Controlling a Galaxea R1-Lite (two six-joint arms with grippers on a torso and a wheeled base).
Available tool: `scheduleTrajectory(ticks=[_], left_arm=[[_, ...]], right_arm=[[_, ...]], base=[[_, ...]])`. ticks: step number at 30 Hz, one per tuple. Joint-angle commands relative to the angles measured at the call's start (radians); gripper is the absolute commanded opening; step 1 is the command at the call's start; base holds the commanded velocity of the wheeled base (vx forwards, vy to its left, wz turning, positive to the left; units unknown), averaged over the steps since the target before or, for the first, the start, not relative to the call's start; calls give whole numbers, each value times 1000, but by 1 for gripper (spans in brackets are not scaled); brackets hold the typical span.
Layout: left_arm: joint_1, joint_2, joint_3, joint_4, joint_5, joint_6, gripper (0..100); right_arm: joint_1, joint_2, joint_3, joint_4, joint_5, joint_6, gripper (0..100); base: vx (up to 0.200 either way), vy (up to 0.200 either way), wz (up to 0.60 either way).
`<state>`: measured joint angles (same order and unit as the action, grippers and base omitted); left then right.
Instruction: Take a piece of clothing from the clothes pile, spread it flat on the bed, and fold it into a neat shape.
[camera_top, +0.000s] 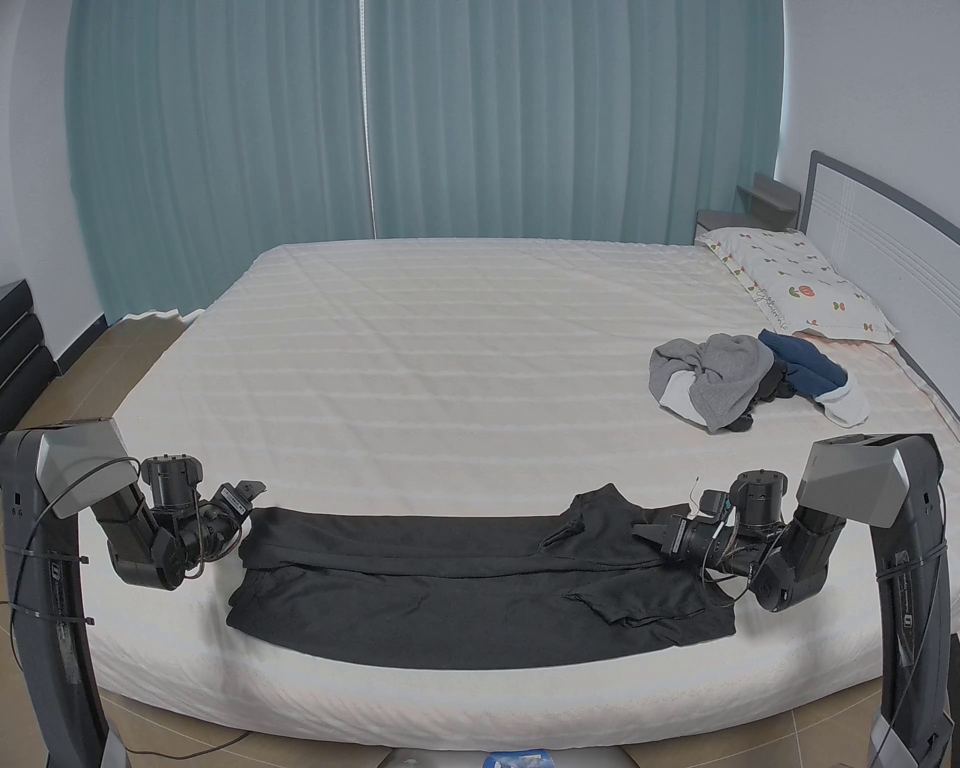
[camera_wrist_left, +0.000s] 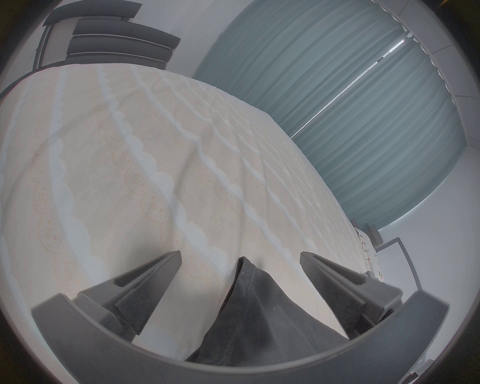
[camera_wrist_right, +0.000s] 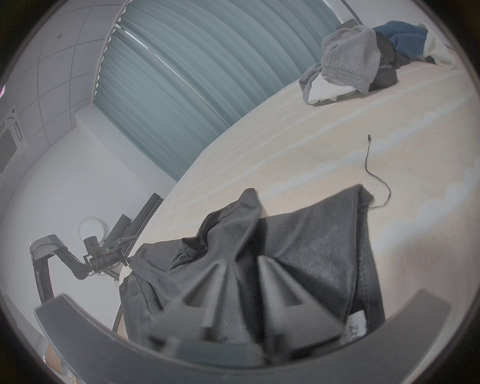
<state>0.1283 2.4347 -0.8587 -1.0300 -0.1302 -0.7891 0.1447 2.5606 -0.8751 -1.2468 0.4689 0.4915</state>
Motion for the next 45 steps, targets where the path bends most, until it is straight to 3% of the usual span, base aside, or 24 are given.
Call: scheduleTrajectory(ticks=[1,10,13,19,25,33,40,41,45], left_arm=[[2,1,0,1,0,-1,100],[4,-11,-2,7,0,-2,100],[7,-28,0,10,0,-1,100],[8,-62,17,11,0,2,100],[10,-134,53,45,-6,24,100],[8,-195,87,220,-54,123,100],[-1,-218,96,306,-52,143,100],[-7,-221,95,326,-51,142,100],[-29,-220,87,387,-42,143,100]], right_arm=[[-7,-23,33,-3,4,-2,0],[-37,-106,140,-31,65,-2,0],[-59,-129,211,-69,142,-2,0],[-59,-120,232,-82,143,-7,0],[-71,-105,269,-91,154,-79,0],[-73,-99,298,-137,155,-79,0],[-71,-89,292,-137,151,-77,0],[-71,-83,289,-137,148,-77,100],[-71,-83,286,-138,146,-71,100]], base=[[0,0,0],[0,0,0],[0,0,0],[0,0,0],[0,0,0],[0,0,0],[0,0,0],[0,0,0],[0,0,0]])
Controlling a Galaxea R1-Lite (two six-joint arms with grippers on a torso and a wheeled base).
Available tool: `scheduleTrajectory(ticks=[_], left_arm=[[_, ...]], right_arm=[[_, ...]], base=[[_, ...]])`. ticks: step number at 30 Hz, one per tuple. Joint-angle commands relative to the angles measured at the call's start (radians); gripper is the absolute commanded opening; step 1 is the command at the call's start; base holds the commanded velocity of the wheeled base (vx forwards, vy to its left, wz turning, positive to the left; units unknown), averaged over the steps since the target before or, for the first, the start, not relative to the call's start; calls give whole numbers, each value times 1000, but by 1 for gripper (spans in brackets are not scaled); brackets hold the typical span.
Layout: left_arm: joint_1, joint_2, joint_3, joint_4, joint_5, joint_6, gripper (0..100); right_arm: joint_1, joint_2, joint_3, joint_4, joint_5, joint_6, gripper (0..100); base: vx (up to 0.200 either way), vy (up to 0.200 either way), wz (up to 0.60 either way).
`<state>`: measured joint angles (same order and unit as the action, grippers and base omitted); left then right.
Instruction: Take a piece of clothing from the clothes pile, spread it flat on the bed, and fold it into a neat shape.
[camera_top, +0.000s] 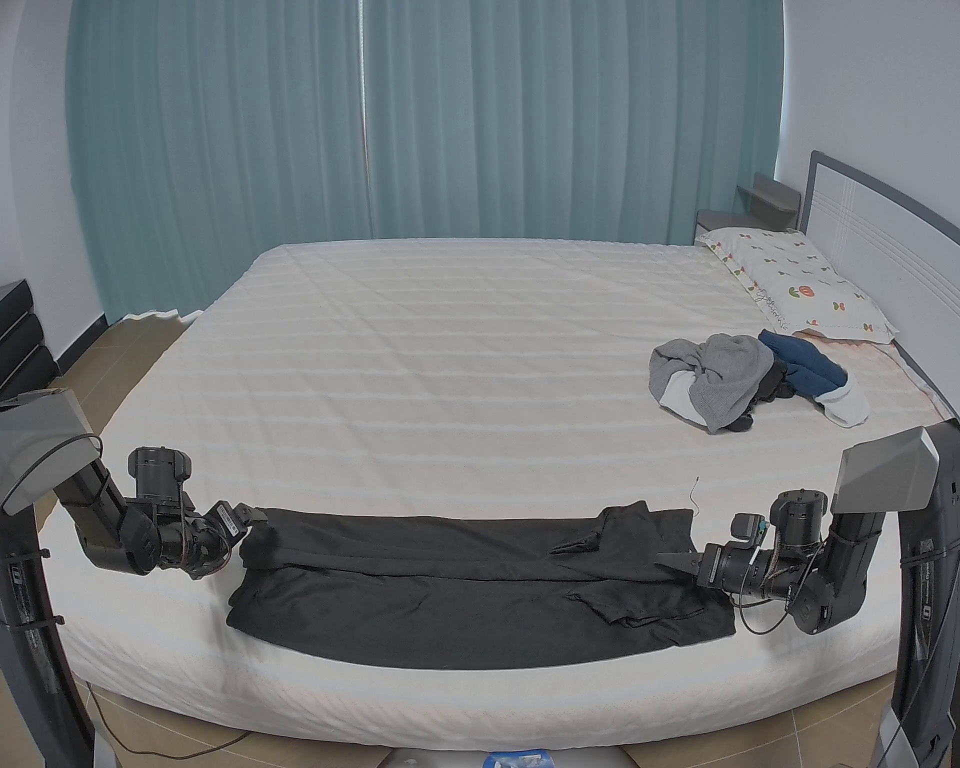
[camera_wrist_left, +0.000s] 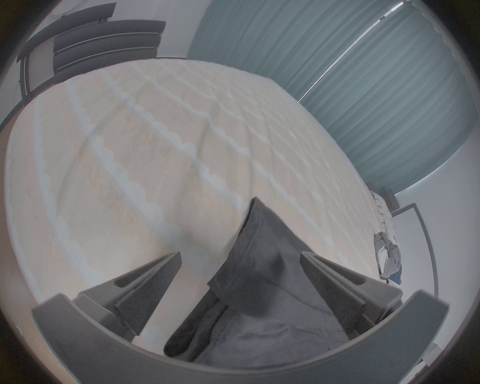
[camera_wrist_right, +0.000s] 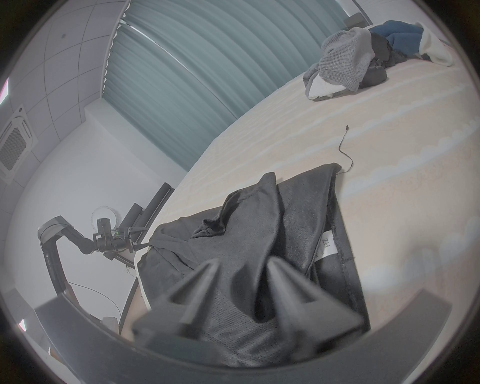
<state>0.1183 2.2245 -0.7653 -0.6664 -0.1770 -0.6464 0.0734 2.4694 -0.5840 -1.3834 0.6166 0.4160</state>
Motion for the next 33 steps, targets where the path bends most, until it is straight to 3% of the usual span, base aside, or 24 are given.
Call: scheduleTrajectory(ticks=[1,7,13,19,20,23,27,29,33], left_arm=[[-25,-6,-6,25,7,-1,100],[-45,12,-14,25,34,-4,100],[-51,35,-29,21,64,-6,100],[-52,44,-38,21,68,-9,100],[-54,44,-38,21,74,-7,0],[-63,53,-37,19,79,-7,0],[-65,60,-40,18,91,-7,0],[-66,58,-40,19,94,-7,0],[-66,53,-40,14,140,-6,0]], right_arm=[[-1,5,-7,-2,-3,6,100],[-20,-27,-7,-6,-3,10,100],[-53,-98,-19,-5,-23,84,100],[-43,-204,-28,49,-98,161,100],[-34,-216,-28,67,-109,161,100],[-12,-250,-19,115,-143,162,100],[22,-288,-5,190,-256,165,100],[31,-287,-2,199,-282,167,100],[71,-291,6,208,-360,231,100]], base=[[0,0,0],[0,0,0],[0,0,0],[0,0,0],[0,0,0],[0,0,0],[0,0,0],[0,0,0],[0,0,0]])
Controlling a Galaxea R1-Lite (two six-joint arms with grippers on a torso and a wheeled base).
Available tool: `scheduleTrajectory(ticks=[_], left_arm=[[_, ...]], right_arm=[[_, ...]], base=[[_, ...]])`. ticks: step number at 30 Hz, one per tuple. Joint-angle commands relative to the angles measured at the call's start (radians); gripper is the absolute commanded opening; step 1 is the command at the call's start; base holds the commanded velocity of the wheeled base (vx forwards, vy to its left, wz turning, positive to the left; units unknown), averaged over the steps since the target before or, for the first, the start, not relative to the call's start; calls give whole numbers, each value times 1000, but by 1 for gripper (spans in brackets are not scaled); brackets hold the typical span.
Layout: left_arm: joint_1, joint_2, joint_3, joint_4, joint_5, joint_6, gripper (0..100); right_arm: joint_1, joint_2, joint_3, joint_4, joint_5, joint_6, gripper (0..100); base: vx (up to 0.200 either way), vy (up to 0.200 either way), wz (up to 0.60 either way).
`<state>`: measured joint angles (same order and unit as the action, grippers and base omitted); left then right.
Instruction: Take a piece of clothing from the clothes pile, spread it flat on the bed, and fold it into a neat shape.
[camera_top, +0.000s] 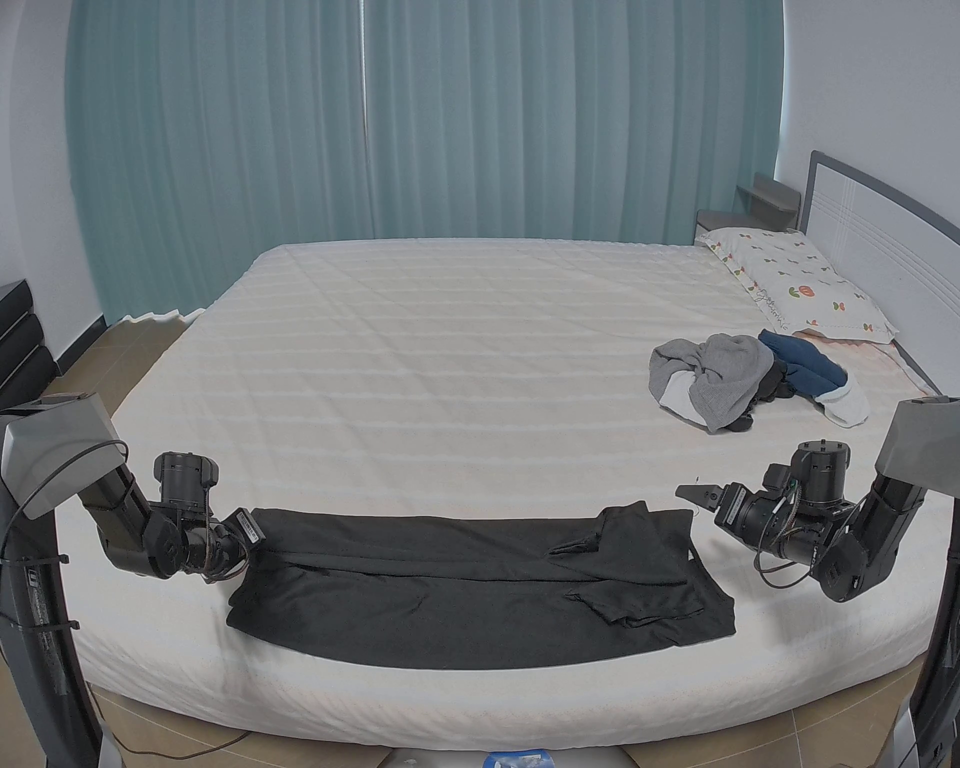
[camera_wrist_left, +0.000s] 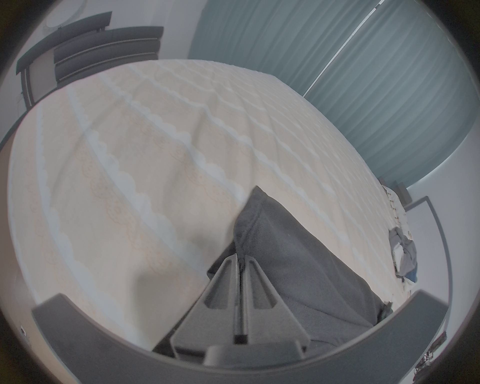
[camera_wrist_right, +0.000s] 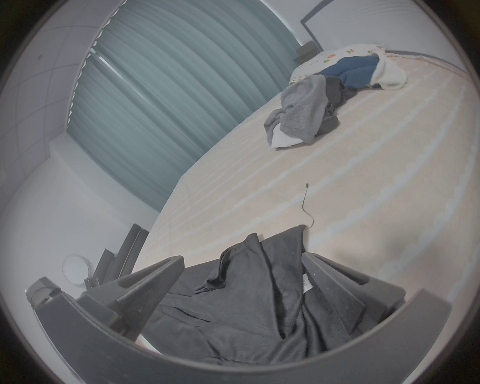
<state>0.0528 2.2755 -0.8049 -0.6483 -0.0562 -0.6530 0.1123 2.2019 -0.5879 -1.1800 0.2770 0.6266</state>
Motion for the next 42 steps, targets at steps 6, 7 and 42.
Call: scheduleTrajectory(ticks=[6,7,42], left_arm=[[-2,-27,-10,-4,45,-4,0],[-4,-31,-10,-4,47,-5,0],[-11,-88,13,-109,50,-80,0]], right_arm=[[84,-34,25,72,-104,101,100],[92,-36,23,83,-113,114,100],[267,-130,13,447,-249,308,100]], base=[[0,0,0],[0,0,0],[0,0,0]])
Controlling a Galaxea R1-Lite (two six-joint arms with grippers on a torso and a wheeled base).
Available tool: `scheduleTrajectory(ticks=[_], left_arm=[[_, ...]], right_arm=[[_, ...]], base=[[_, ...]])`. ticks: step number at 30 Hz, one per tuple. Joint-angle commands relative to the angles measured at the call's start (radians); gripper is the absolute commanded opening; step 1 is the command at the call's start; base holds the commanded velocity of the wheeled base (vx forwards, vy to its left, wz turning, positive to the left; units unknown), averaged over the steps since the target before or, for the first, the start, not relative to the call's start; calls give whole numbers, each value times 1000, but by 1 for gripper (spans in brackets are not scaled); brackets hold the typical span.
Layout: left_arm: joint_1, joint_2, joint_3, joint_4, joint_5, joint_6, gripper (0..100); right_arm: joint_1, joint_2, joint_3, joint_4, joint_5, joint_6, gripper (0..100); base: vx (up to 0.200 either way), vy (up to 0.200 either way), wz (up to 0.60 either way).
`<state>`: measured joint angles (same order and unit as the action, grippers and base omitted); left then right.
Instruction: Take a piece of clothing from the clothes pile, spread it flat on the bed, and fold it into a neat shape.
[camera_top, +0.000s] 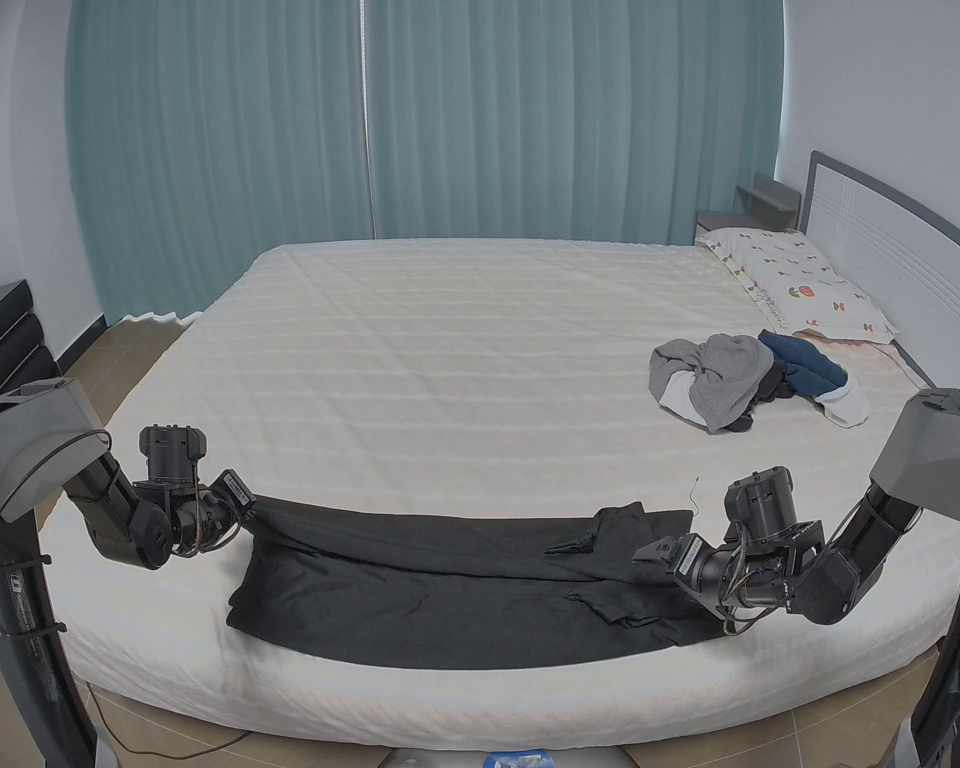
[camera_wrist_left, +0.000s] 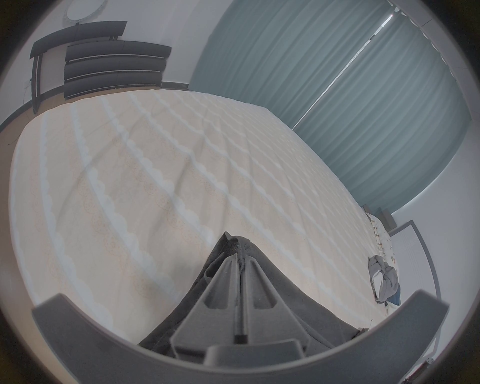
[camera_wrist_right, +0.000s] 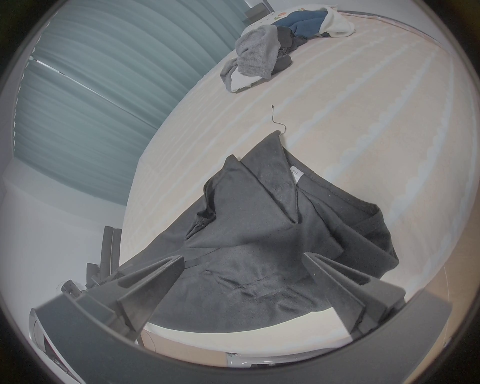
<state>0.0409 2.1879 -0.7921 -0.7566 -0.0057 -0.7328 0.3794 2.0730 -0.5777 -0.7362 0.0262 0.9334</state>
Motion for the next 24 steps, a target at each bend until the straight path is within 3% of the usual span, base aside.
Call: scheduleTrajectory(ticks=[1,6,24], left_arm=[[1,-2,1,-1,0,0,0],[1,0,1,0,0,0,0],[2,0,-1,-1,-2,-2,0]], right_arm=[[0,7,2,3,1,7,100],[0,21,-13,6,1,54,100],[7,128,-103,6,-28,87,100]], base=[[0,0,0],[0,0,0],[0,0,0]])
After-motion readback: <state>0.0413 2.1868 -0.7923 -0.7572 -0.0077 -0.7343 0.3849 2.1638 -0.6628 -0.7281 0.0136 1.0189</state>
